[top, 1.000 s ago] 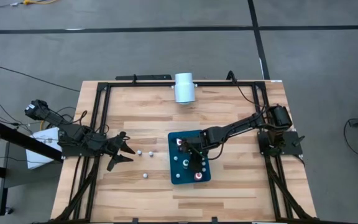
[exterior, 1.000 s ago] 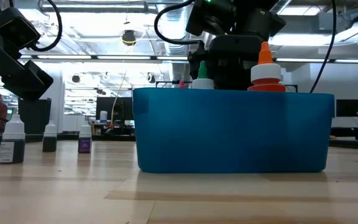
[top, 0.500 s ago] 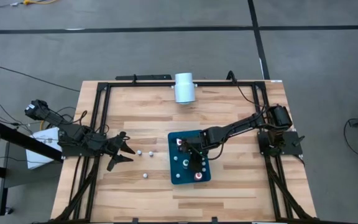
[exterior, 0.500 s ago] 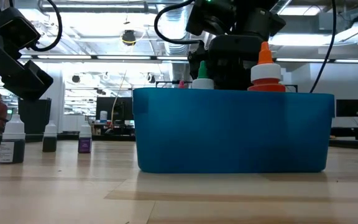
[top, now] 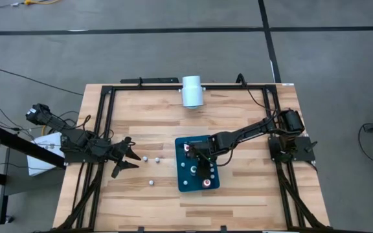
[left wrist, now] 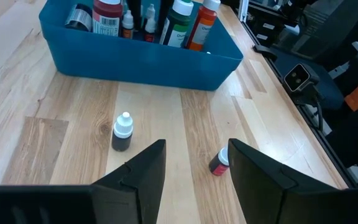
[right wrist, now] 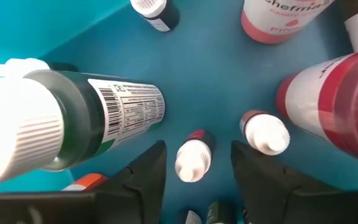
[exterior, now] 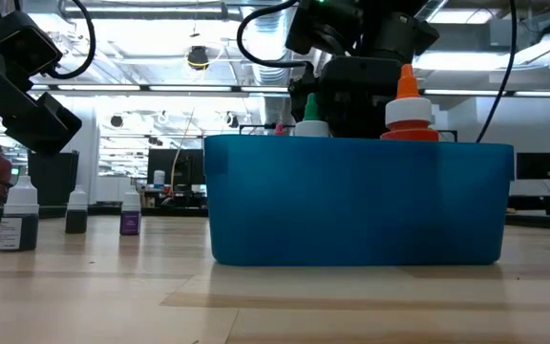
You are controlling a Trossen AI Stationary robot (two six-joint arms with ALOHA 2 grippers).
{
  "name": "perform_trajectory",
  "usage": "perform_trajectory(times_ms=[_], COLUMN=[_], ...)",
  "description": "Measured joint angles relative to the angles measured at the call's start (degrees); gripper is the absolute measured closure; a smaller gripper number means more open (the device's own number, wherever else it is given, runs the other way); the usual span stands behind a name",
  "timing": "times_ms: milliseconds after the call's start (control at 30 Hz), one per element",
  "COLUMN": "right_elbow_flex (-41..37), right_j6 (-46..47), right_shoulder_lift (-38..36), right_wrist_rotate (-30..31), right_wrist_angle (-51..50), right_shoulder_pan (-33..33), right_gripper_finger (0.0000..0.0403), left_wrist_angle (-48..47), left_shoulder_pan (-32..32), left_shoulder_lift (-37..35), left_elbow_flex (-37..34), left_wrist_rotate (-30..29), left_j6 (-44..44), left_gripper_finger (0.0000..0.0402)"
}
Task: Pick & Place food coloring
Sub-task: Put the right small red food coloring bottle into the blue bin, then put the small green food coloring bottle into the blue bin
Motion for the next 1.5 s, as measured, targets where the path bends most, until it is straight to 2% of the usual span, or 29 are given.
perform_trajectory(times_ms=[267, 600, 900, 1133, 1333, 1500], right_elbow_flex=[1.7, 10.3, 11.4, 11.3, 11.4, 11.3], right_j6=[-0.2, -3.3, -2.2, 4.7, 12.3, 17.9], right_shoulder_lift=[-2.5, -7.9, -16.8, -22.1, -23.0, -22.1], right_wrist_rotate=[0.0, 1.1, 11.6, 25.8, 37.1, 41.2], right_wrist_angle=[-1.9, -11.7, -12.5, -13.0, -14.1, -14.0], right_shoulder_pan=[0.1, 0.5, 6.0, 14.0, 20.2, 23.2], right_gripper_finger=[0.0203, 0.0204, 0.0205, 0.0207, 0.0211, 0.0209], left_wrist_angle=[0.0, 0.1, 0.1, 0.1, 0.1, 0.1], left_shoulder_pan=[0.0, 0.0, 0.0, 0.0, 0.0, 0.0], left_shoulder_lift=[0.0, 0.0, 0.0, 0.0, 0.0, 0.0], left_elbow_flex=[0.0, 0.0, 0.0, 0.0, 0.0, 0.0], left_wrist_rotate=[0.0, 0.0, 0.0, 0.0, 0.0, 0.0], left_j6=[0.0, 0.0, -2.7, -6.5, -9.0, -9.0], left_gripper_finger=[0.0236, 0.0236, 0.0236, 0.0236, 0.0236, 0.0236])
